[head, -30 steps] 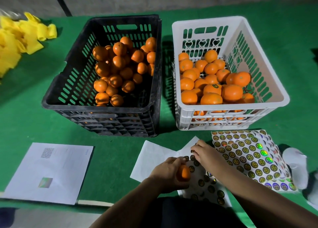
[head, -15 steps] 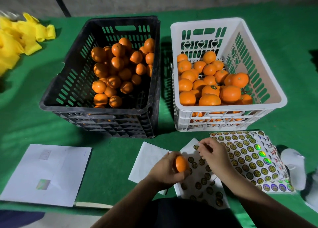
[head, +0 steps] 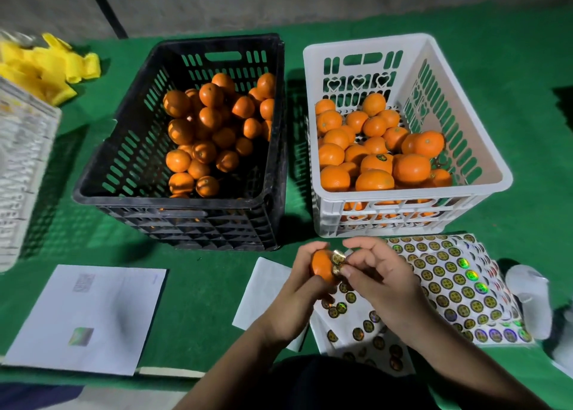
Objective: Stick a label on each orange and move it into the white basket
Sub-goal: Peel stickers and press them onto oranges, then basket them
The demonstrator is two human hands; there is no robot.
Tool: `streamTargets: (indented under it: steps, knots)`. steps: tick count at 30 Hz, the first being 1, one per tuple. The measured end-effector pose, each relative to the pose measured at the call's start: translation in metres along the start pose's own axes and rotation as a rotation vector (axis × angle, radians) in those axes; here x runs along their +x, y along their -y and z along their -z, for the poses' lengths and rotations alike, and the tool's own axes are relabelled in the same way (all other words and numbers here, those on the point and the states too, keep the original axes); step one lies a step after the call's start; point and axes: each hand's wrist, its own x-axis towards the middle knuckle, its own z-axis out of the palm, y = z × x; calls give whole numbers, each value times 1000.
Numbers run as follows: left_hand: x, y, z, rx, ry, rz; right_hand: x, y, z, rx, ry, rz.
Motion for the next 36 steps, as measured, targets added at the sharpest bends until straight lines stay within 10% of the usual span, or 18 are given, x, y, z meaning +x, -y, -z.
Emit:
streamTargets:
  steps: [18, 23, 36]
  knots:
    - [-3, -4, -13, 58, -114, -104, 12, 24, 16, -299, 292, -74]
    - [1, -5, 22, -1, -368, -72, 19, 29, 60, -296, 50, -125]
    - [7, -33, -18, -17, -155, -217, 20, 34, -13, -183, 25, 42]
